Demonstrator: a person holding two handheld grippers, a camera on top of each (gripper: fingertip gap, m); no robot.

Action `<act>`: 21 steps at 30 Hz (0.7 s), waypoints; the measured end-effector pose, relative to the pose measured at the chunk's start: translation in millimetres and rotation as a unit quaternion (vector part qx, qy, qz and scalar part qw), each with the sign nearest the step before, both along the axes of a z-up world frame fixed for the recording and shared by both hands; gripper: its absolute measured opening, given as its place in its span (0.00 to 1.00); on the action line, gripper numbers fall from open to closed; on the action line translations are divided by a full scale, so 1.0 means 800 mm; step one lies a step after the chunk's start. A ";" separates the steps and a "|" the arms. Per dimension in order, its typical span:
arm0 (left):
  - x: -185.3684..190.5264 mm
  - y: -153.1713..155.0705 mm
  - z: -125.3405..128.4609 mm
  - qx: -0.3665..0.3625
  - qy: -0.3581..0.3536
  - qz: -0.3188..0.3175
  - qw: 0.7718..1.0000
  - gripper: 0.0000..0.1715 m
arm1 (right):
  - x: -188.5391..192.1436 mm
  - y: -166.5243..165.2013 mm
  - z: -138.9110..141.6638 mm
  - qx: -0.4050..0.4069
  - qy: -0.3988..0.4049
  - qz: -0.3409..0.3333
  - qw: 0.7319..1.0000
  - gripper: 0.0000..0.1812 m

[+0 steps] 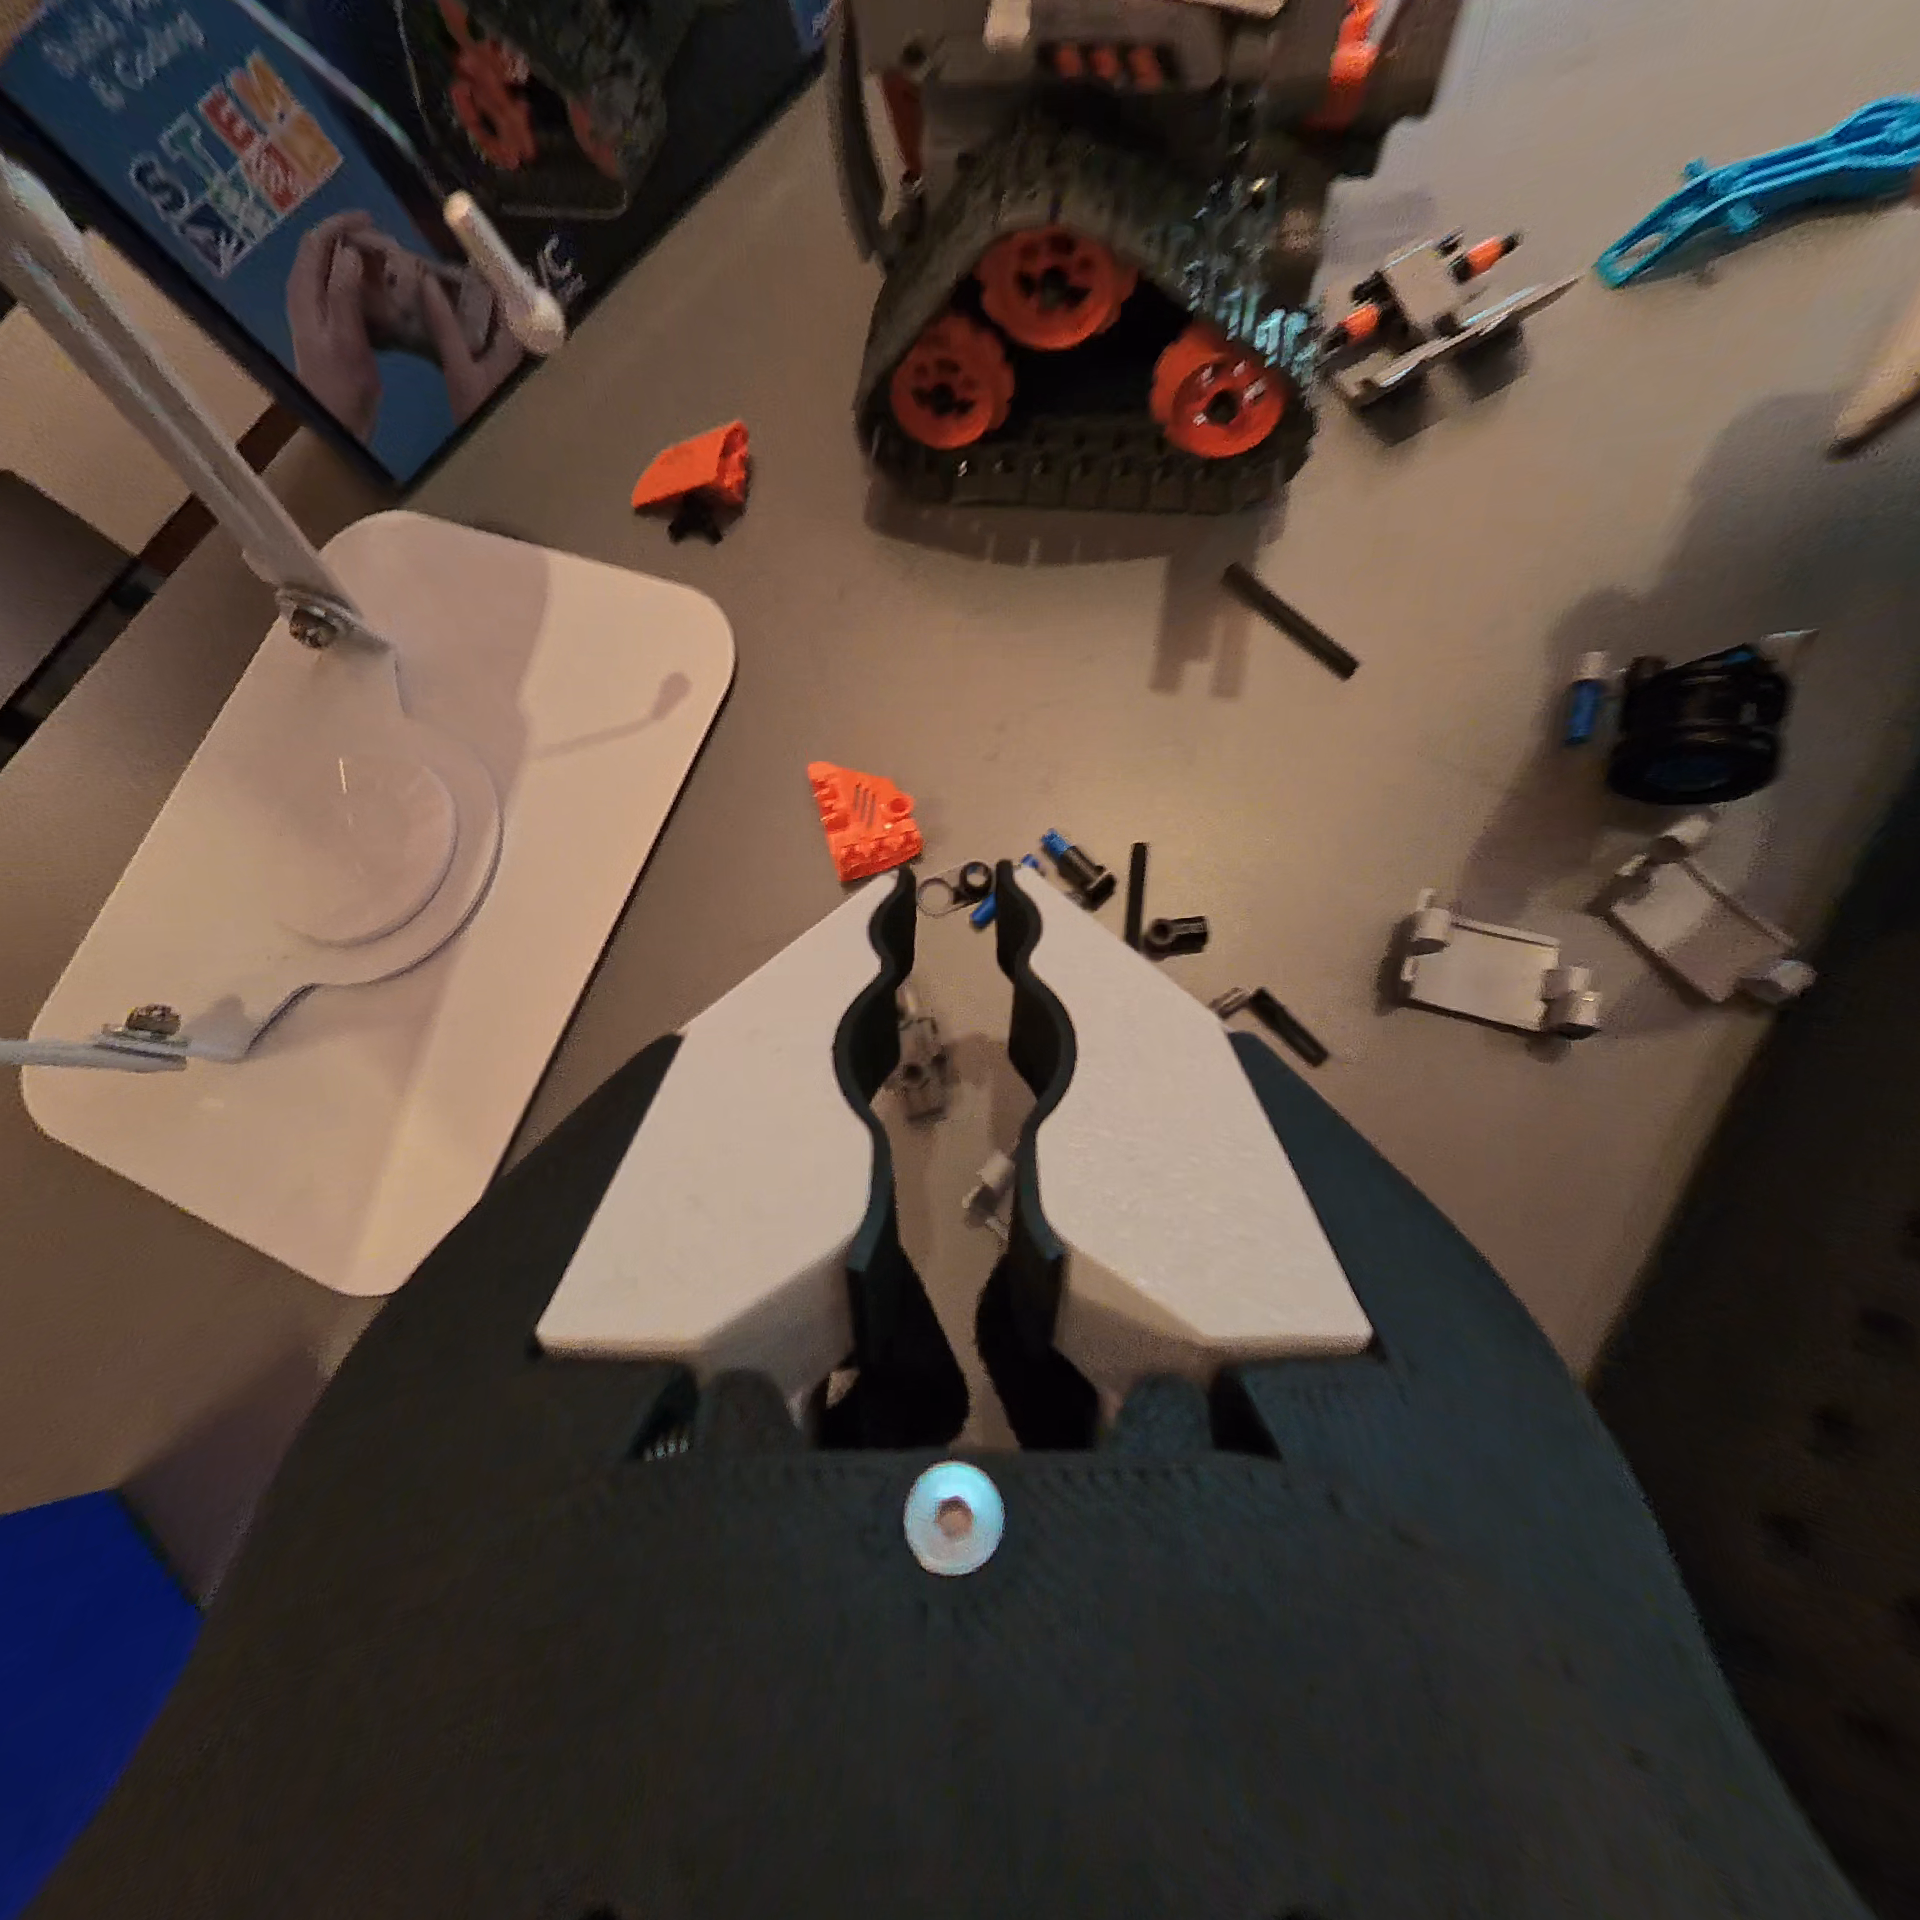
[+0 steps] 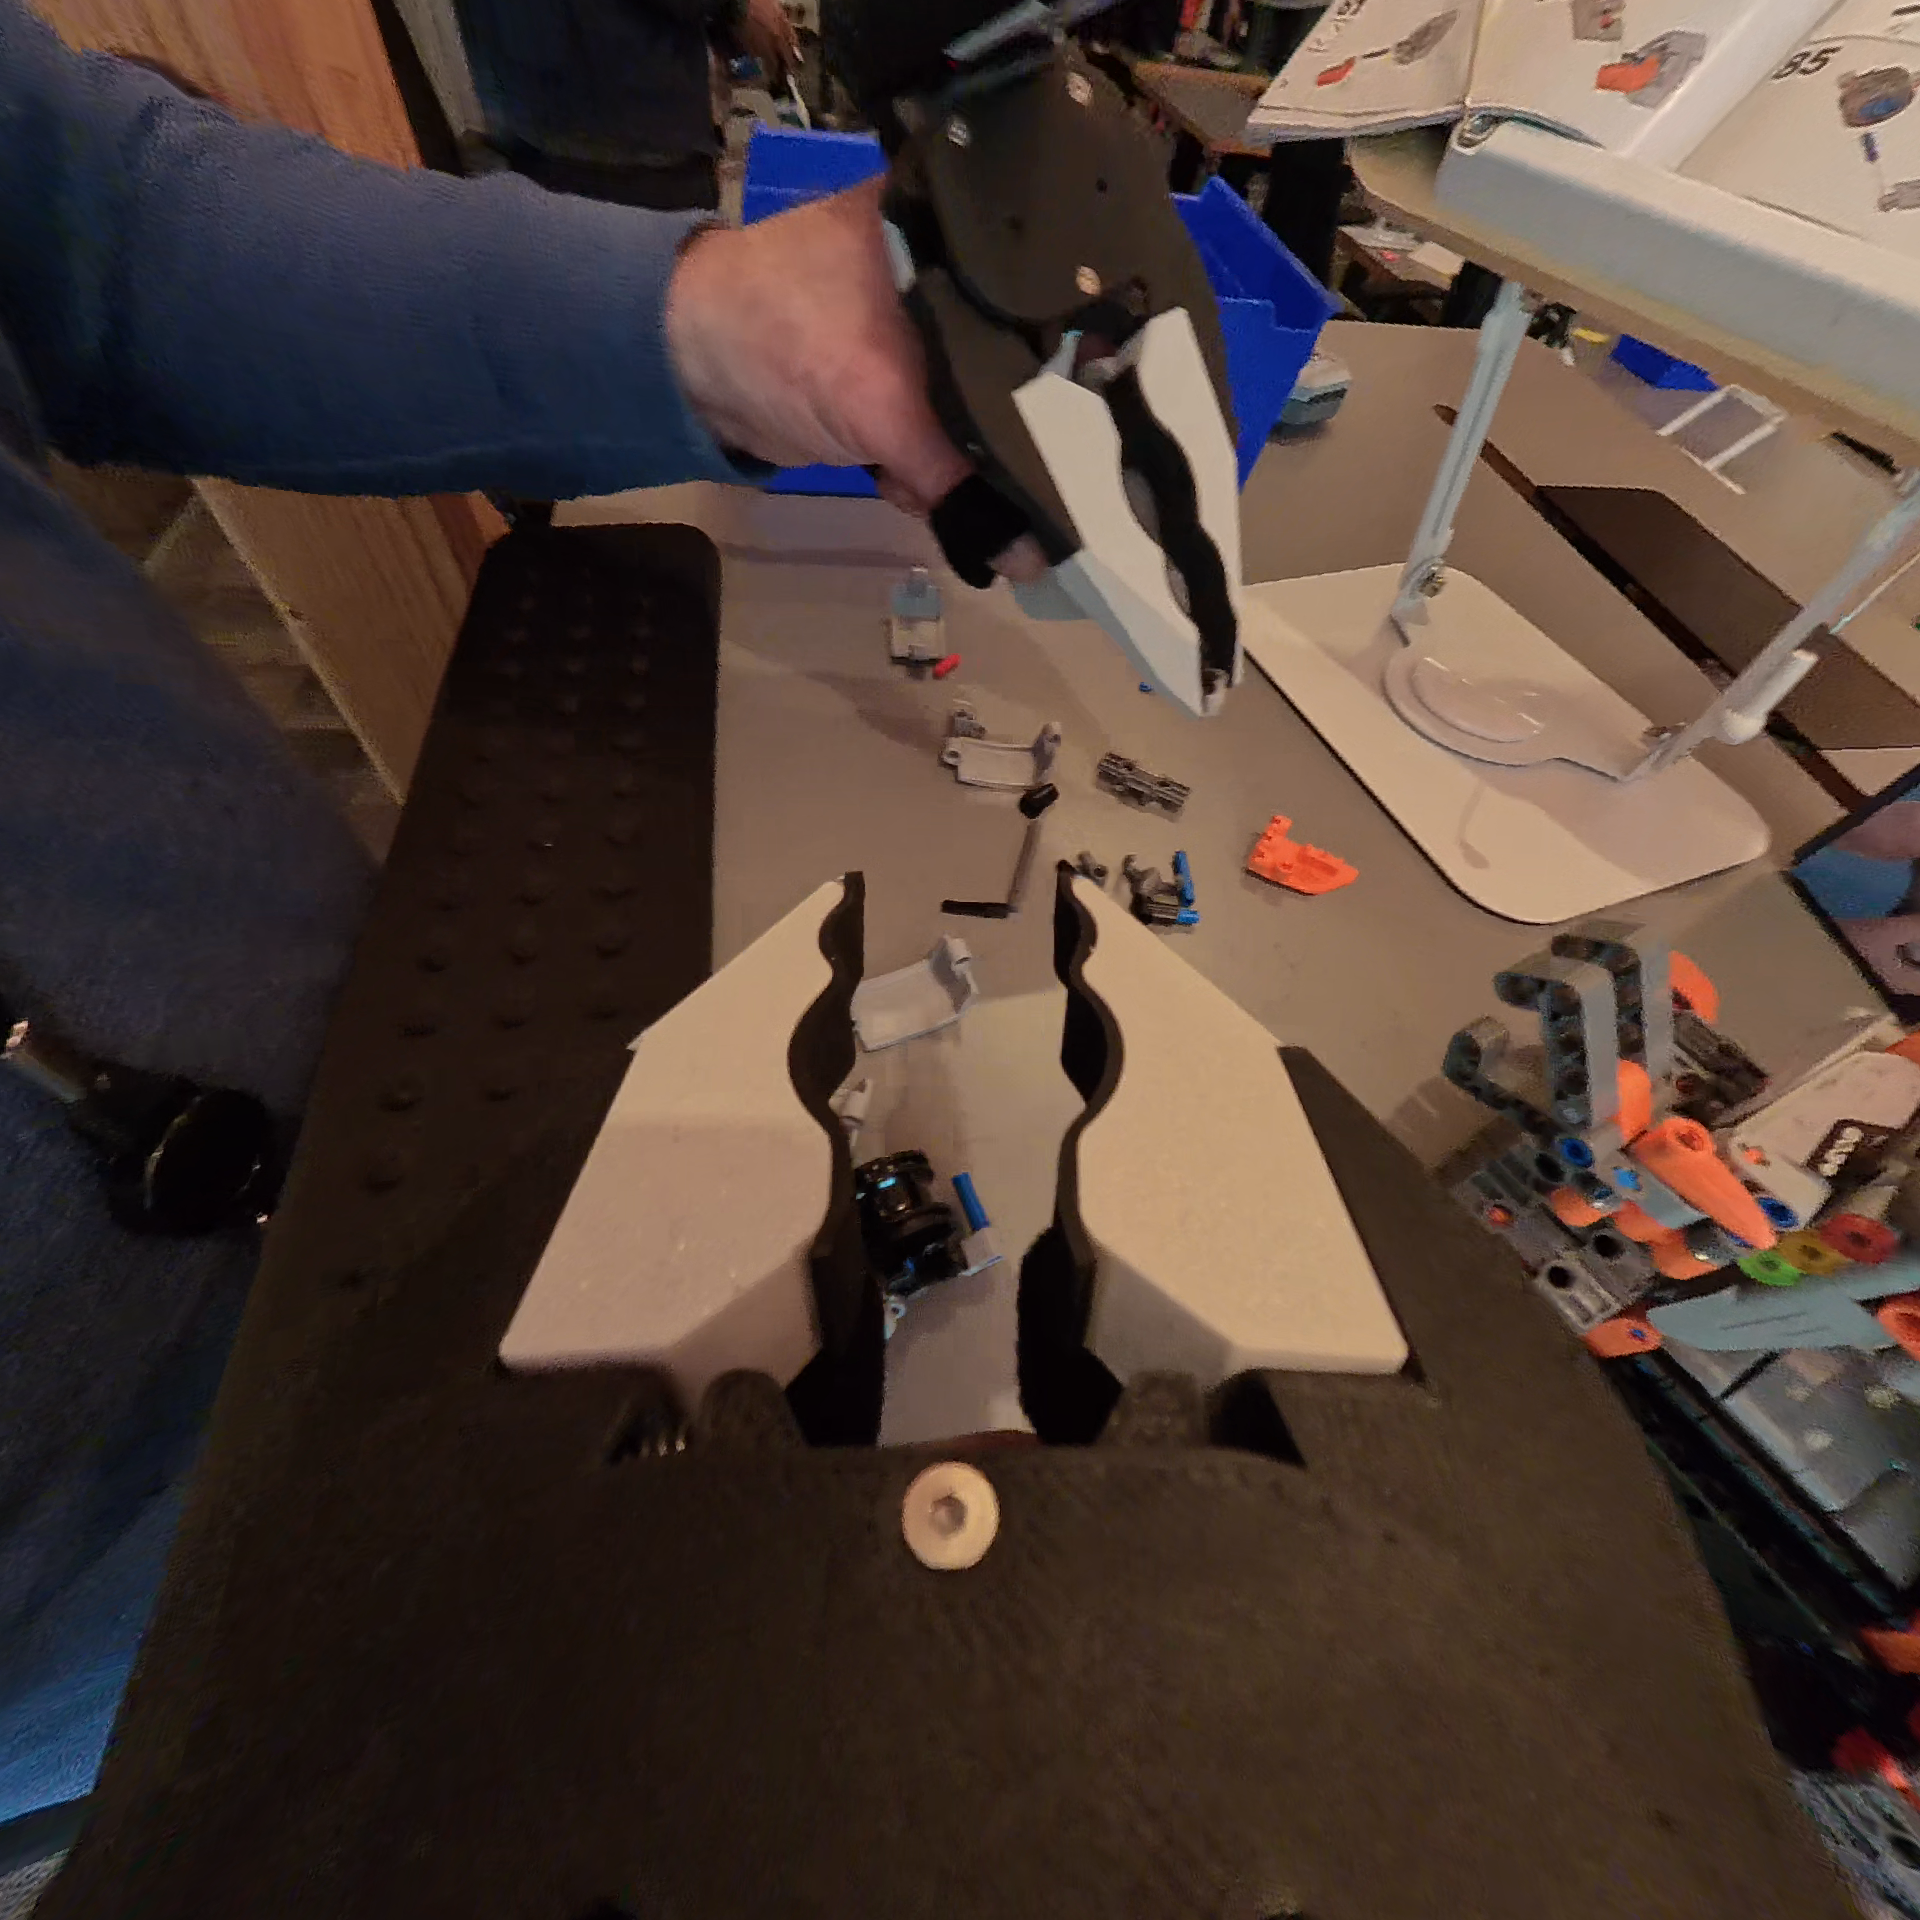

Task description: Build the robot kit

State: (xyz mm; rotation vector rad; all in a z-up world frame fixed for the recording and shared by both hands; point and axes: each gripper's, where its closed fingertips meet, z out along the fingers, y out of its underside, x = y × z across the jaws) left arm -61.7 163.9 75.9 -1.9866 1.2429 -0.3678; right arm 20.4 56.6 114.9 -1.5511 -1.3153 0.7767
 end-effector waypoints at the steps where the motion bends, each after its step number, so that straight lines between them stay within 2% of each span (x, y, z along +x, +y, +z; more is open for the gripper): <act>1: 0.003 -0.007 0.005 0.002 -0.008 -0.004 1.000 0.07 | -0.002 0.005 0.001 0.008 -0.006 -0.009 1.000 0.19; 6: 0.020 -0.036 0.028 -0.001 -0.053 -0.023 0.998 0.07 | -0.016 0.024 0.004 0.058 -0.038 -0.044 0.997 0.19; 9: 0.034 -0.052 0.045 -0.016 -0.105 -0.038 0.994 0.07 | -0.027 0.030 0.004 0.086 -0.059 -0.053 0.993 0.19; 16: 0.050 -0.071 0.075 -0.058 -0.210 -0.054 0.974 0.07 | -0.046 0.045 0.013 0.142 -0.073 -0.086 0.983 0.19; 21: 0.055 -0.078 0.087 -0.079 -0.258 -0.060 0.961 0.07 | -0.050 0.052 0.018 0.162 -0.068 -0.106 0.979 0.18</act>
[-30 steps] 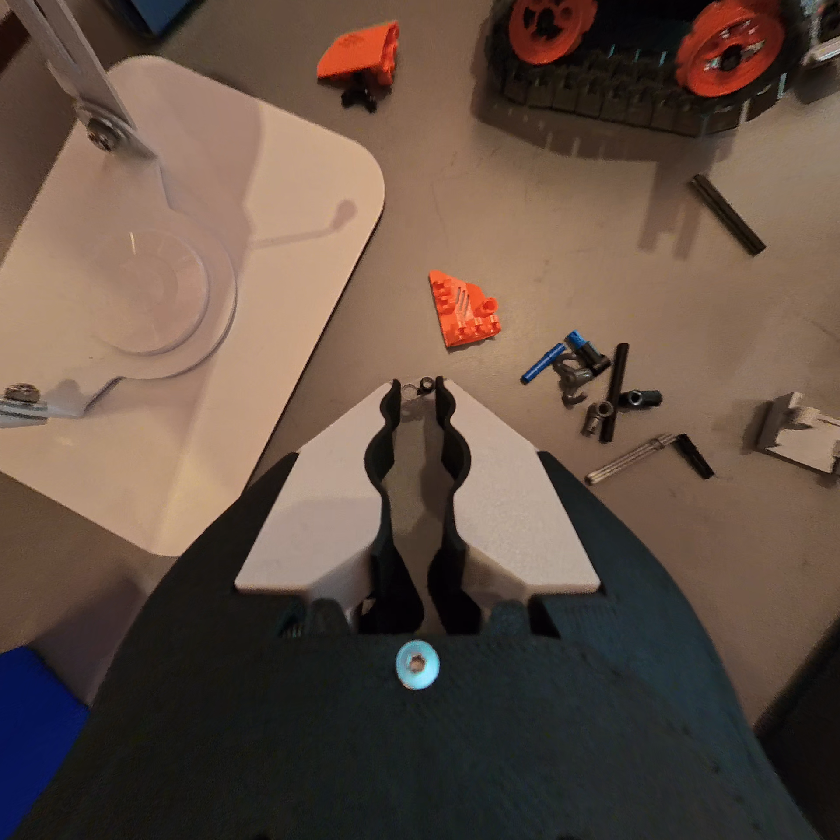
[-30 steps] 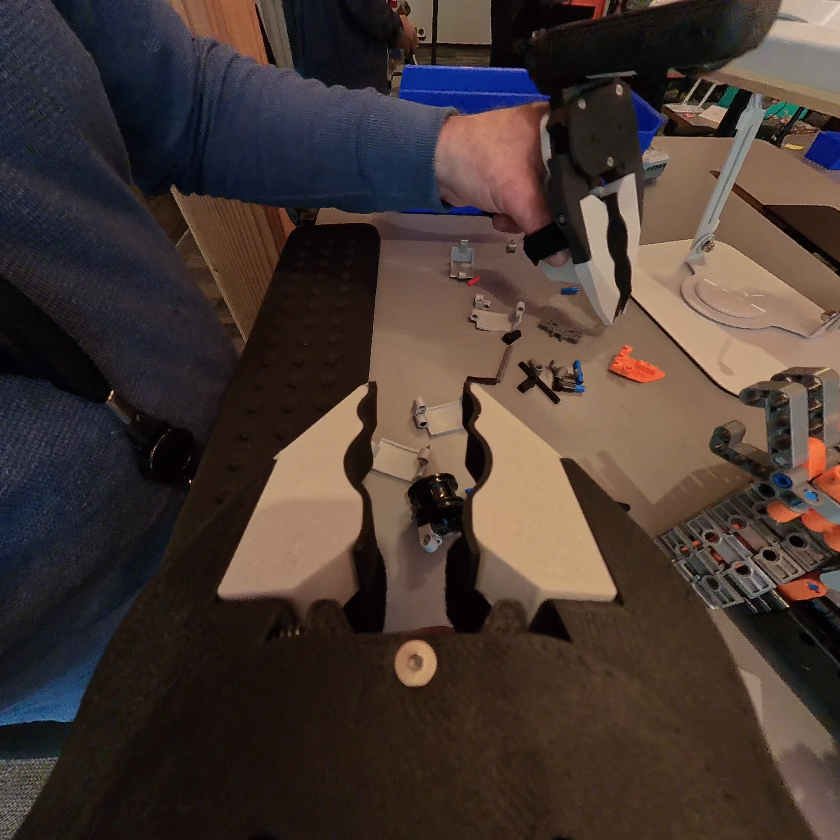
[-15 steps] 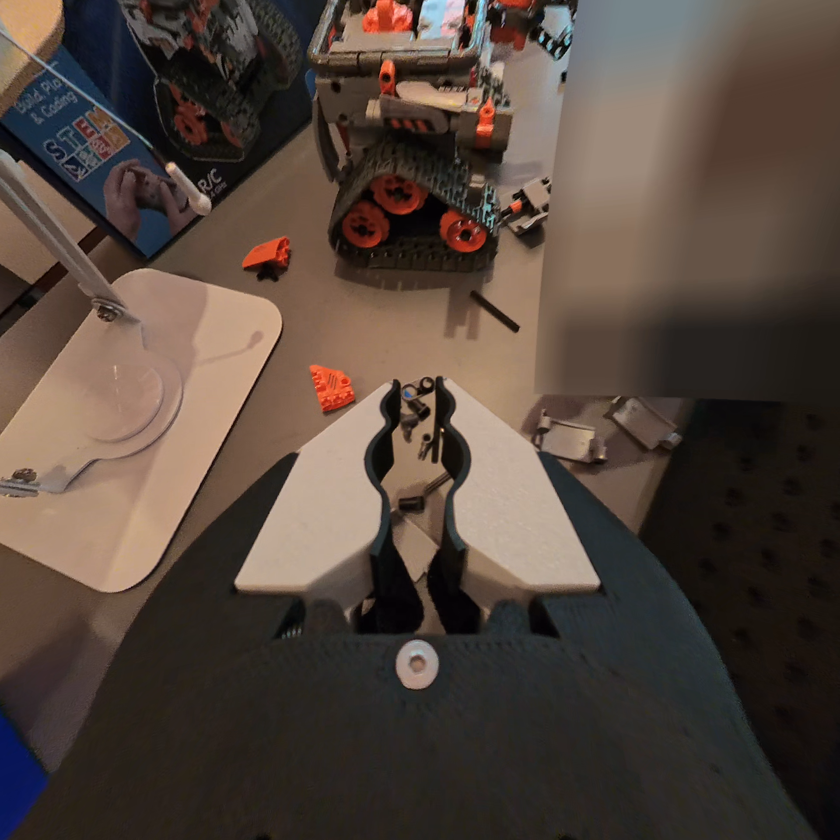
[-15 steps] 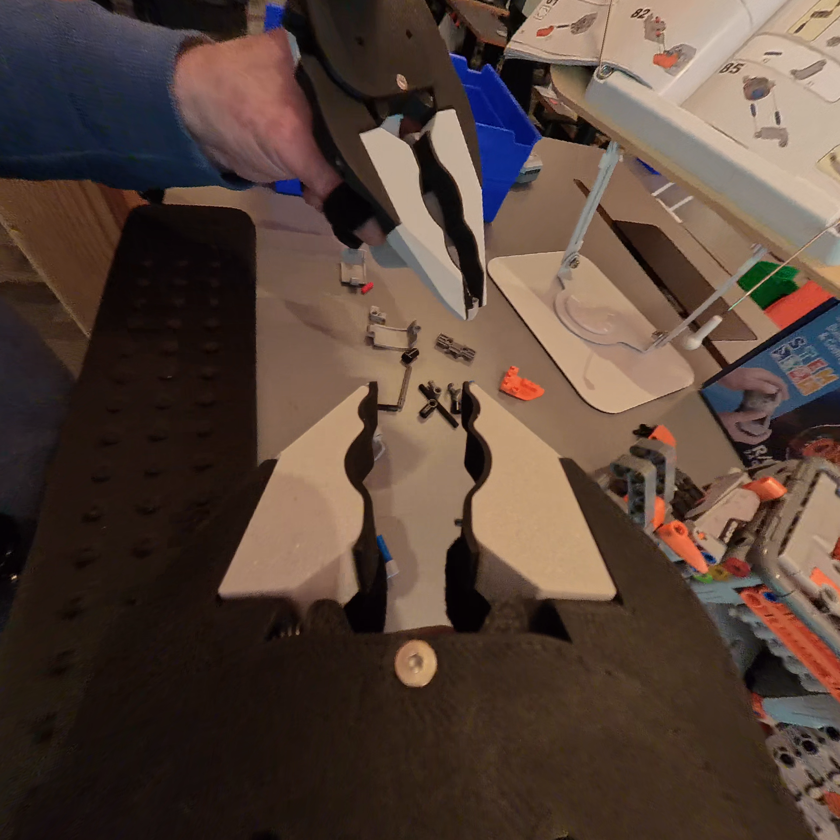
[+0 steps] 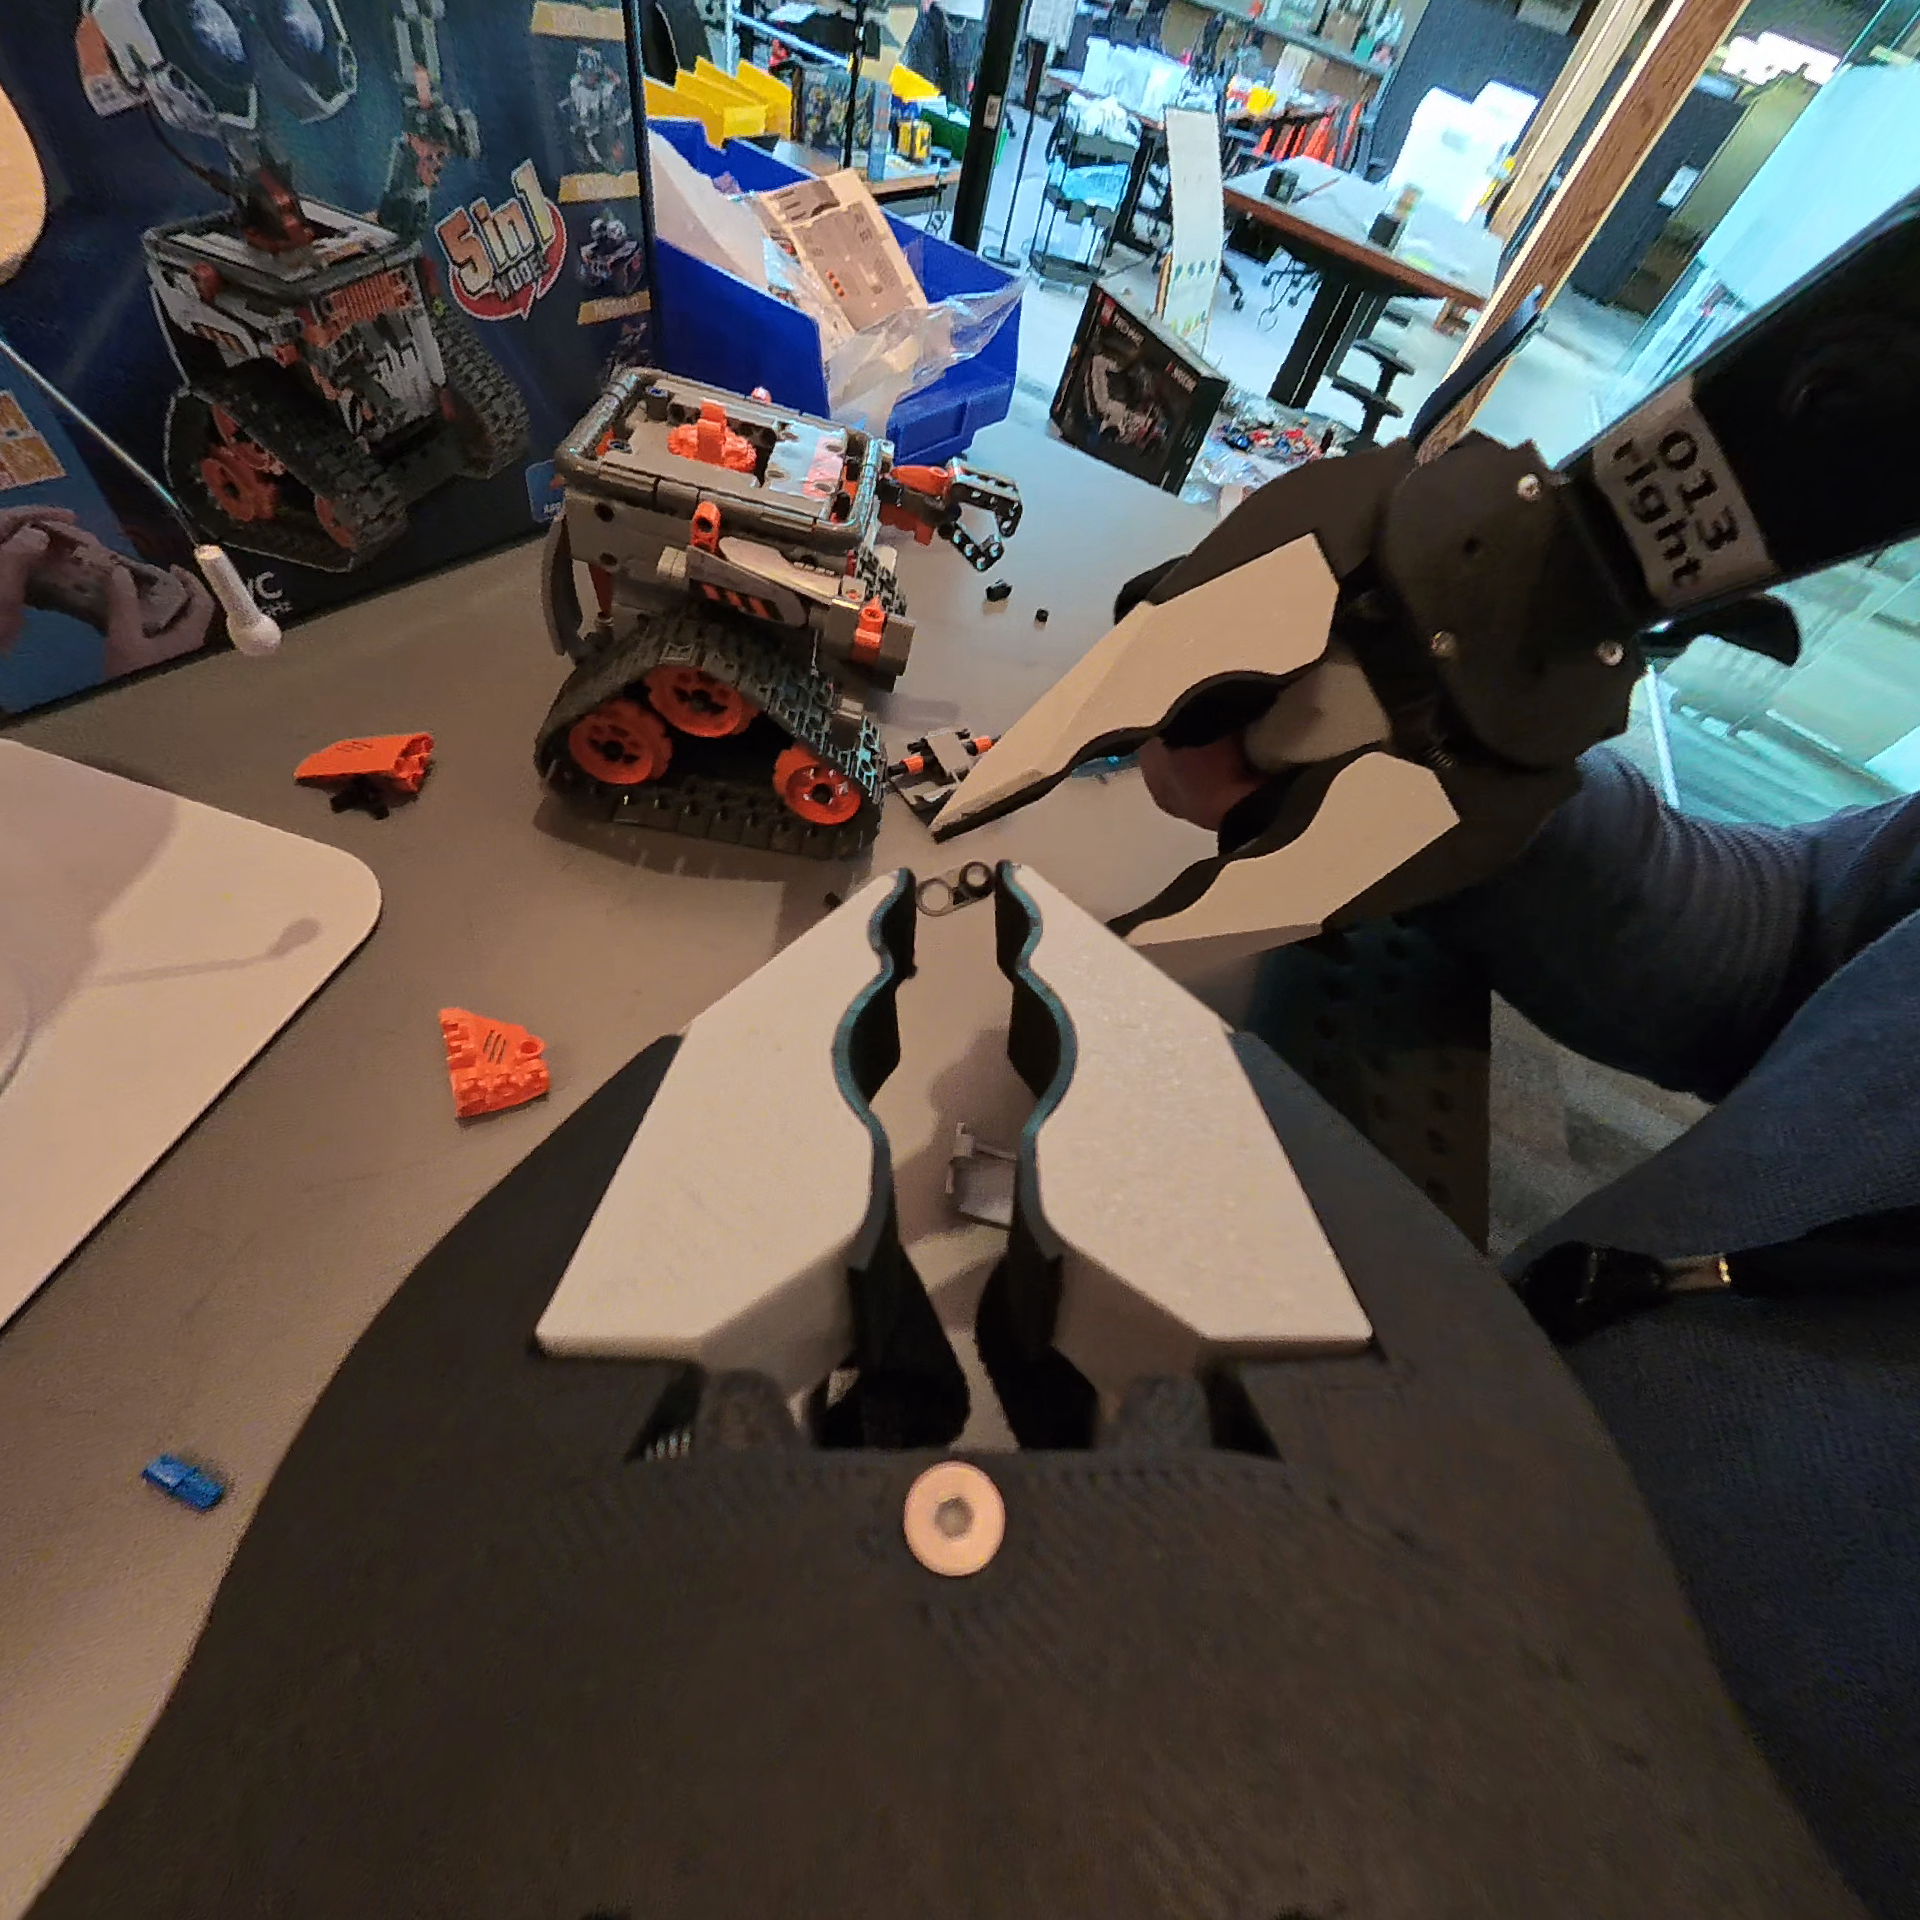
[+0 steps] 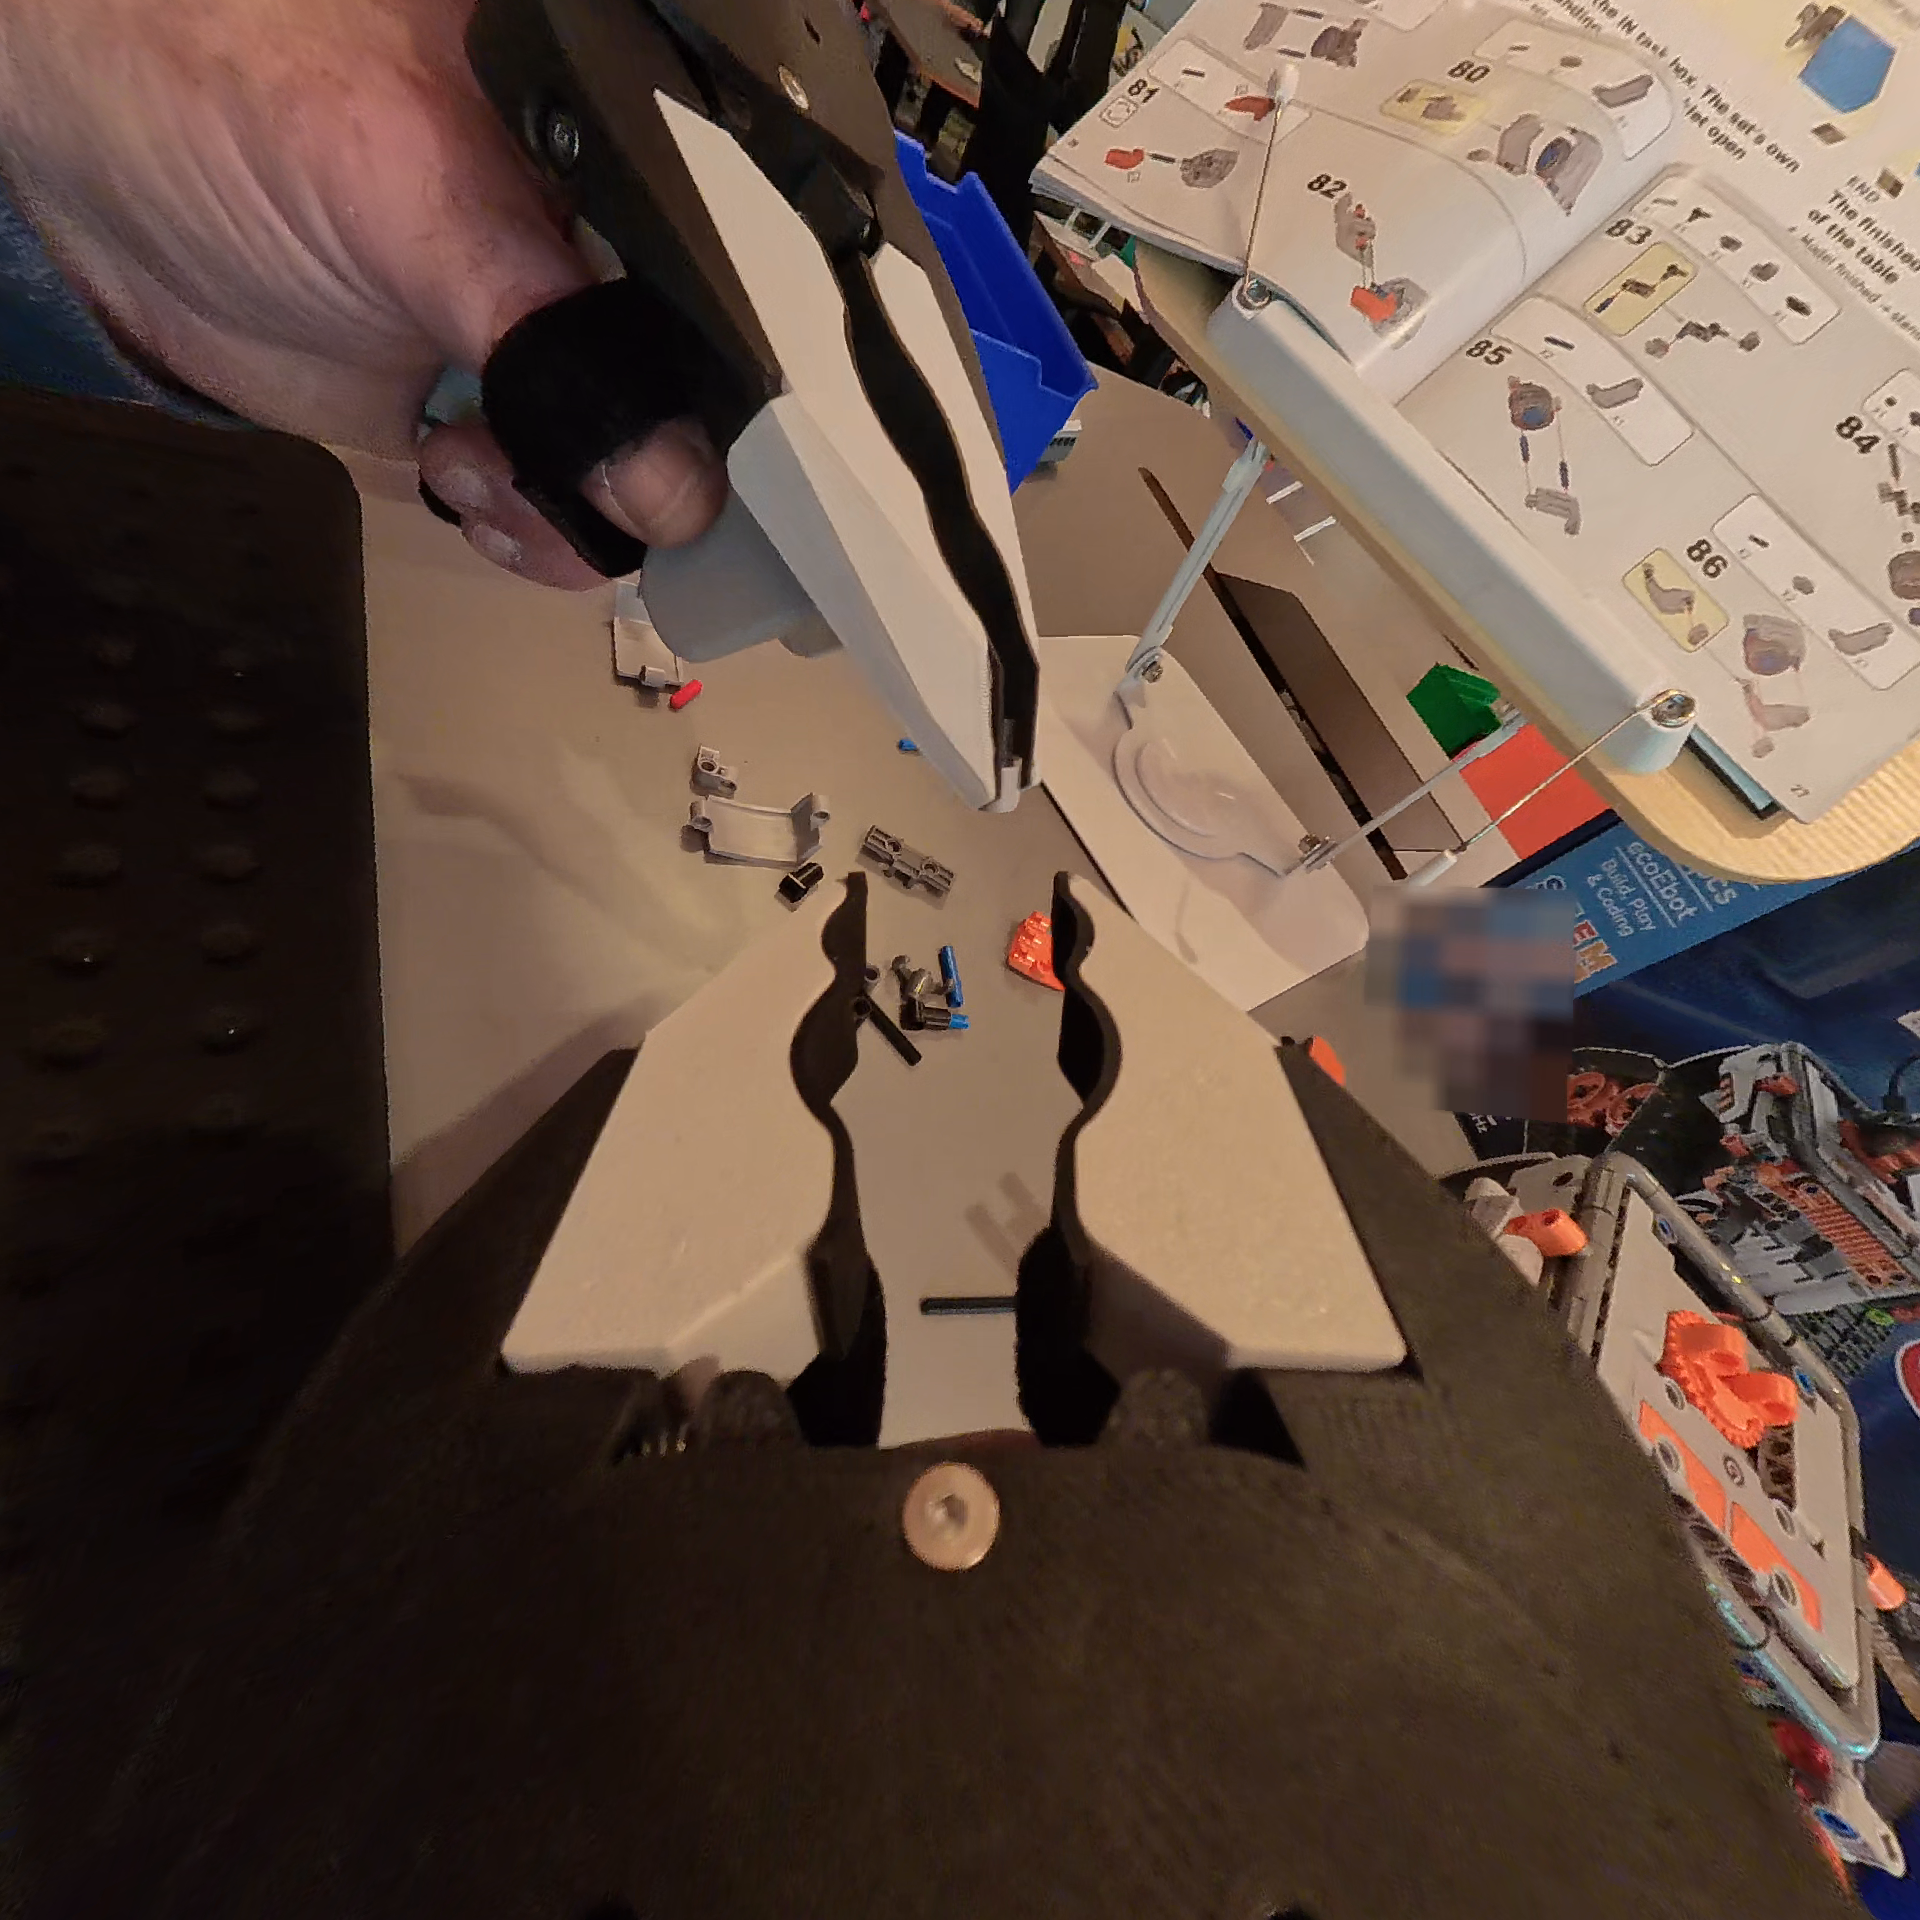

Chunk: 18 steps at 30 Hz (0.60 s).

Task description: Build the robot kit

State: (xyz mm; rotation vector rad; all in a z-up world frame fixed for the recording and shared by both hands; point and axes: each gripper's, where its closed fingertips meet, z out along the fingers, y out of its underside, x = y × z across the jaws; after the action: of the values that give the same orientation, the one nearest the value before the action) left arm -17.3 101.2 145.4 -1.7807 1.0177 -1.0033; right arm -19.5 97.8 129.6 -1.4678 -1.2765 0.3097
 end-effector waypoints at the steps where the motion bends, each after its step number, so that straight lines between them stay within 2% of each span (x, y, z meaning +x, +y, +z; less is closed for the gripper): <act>1: 0.001 -0.001 0.002 -0.004 -0.007 -0.003 1.000 0.07 | -0.001 0.000 0.001 0.003 0.001 0.000 1.000 0.18; 18: 0.016 -0.012 0.021 -0.058 -0.102 -0.029 0.993 0.07 | -0.006 0.000 0.020 0.027 0.056 -0.003 0.998 0.08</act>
State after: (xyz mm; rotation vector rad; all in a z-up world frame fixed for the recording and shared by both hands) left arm -4.5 91.5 162.2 -1.7073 0.9044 -1.2749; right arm -24.5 98.0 145.8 -1.3888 -1.1823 0.3458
